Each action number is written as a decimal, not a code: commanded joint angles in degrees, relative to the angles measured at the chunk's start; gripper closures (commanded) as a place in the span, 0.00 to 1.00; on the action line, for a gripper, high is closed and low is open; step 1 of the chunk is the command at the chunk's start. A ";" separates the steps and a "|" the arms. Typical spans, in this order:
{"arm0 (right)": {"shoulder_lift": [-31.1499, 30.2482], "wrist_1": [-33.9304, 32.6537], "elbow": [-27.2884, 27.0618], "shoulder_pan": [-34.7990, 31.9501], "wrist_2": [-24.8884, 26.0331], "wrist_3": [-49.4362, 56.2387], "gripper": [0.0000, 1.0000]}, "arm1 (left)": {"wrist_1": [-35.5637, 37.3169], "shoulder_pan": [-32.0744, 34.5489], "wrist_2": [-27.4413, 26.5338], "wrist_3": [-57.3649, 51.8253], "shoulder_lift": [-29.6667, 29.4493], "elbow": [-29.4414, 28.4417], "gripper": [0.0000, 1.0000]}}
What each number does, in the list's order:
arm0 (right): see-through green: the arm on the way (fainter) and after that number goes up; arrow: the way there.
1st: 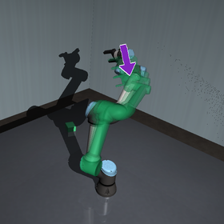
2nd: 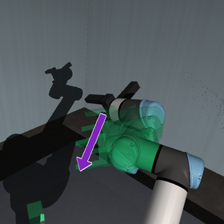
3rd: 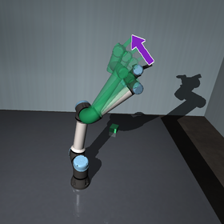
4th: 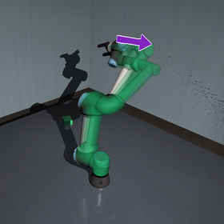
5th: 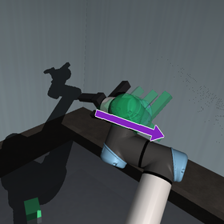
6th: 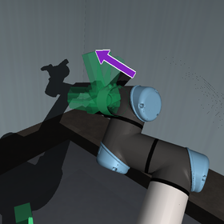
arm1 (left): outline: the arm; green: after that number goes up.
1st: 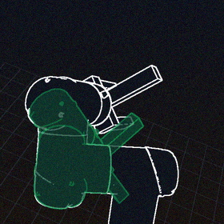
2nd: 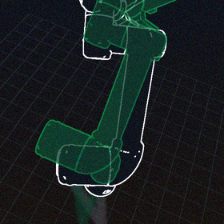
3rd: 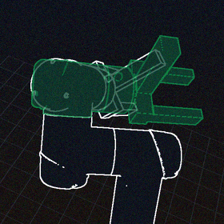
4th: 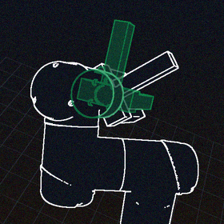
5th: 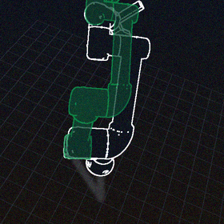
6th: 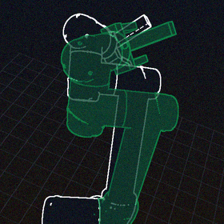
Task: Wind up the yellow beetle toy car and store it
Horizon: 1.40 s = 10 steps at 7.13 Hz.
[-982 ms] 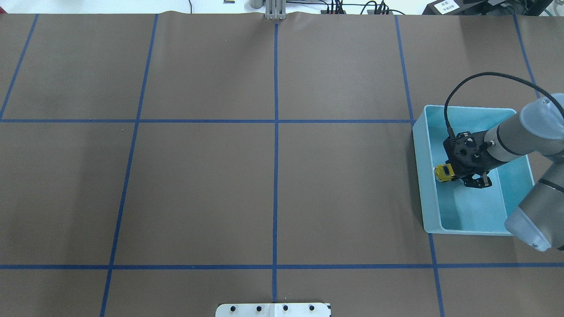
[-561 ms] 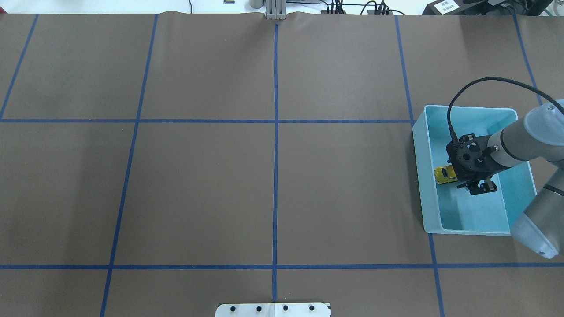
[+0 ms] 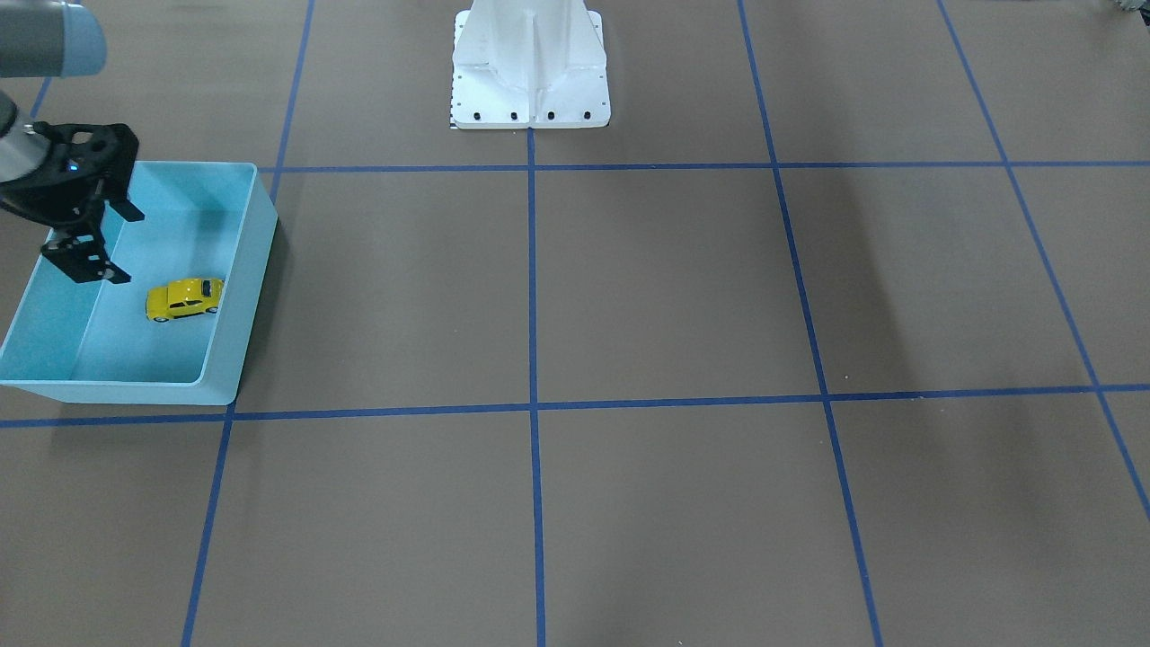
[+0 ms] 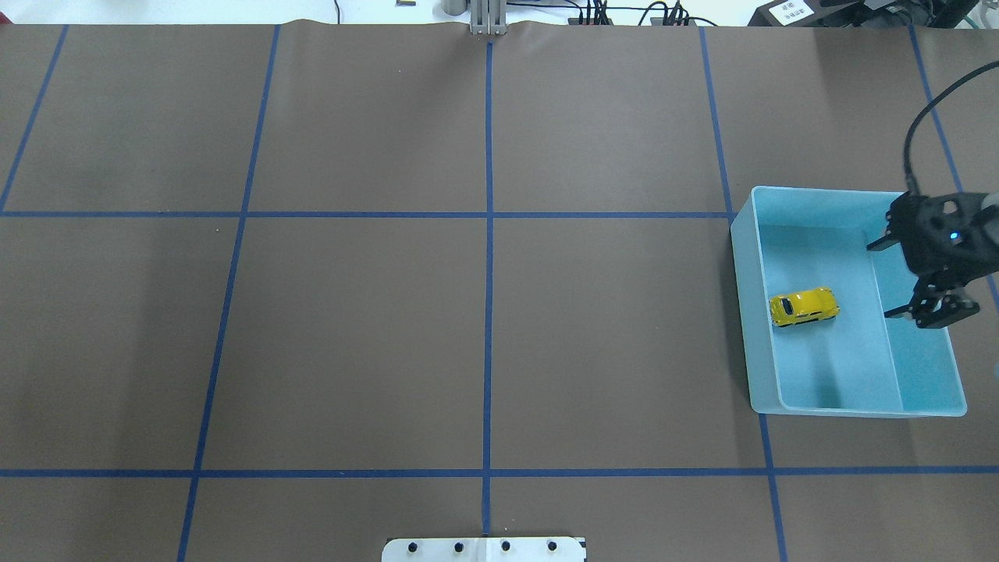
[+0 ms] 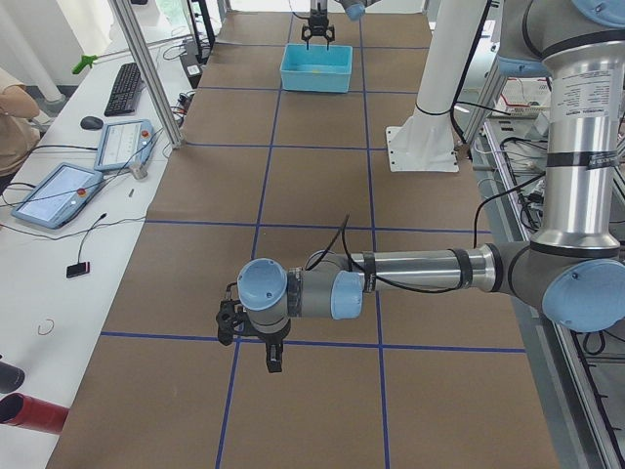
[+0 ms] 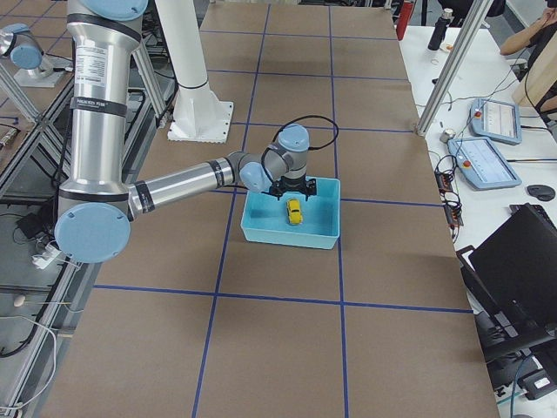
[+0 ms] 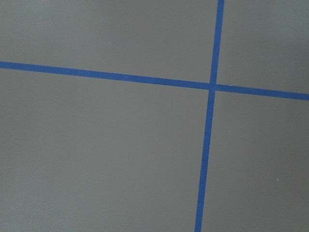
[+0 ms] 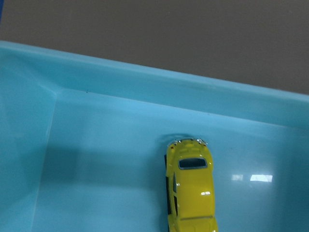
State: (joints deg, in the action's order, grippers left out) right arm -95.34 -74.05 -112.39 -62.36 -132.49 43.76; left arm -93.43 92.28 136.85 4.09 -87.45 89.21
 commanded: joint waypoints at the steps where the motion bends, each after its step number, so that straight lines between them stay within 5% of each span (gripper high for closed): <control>1: 3.22 -7.93 -2.12 -12.40 -3.92 -12.90 0.00 | 0.00 0.00 0.00 -0.05 0.00 0.00 0.00; 3: 3.93 -10.91 0.14 -18.12 -3.48 -32.23 0.00 | 0.00 0.00 -0.09 0.04 0.00 0.00 0.00; 5: 4.29 -13.92 8.63 -22.87 -3.57 -47.65 0.00 | 0.00 0.00 -0.09 0.04 -0.09 0.09 0.00; 7: 3.85 -13.32 20.57 -25.26 -3.48 -47.28 0.00 | 0.00 0.00 0.00 0.04 -0.09 0.18 0.00; 10: 3.84 -13.75 21.43 -25.53 -2.86 -48.32 0.00 | 0.00 0.00 0.00 0.04 -0.18 0.26 0.00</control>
State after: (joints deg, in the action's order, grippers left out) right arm -91.72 -87.43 -91.18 -87.76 -135.56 -3.90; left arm -93.43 92.29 136.82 4.13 -87.61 89.44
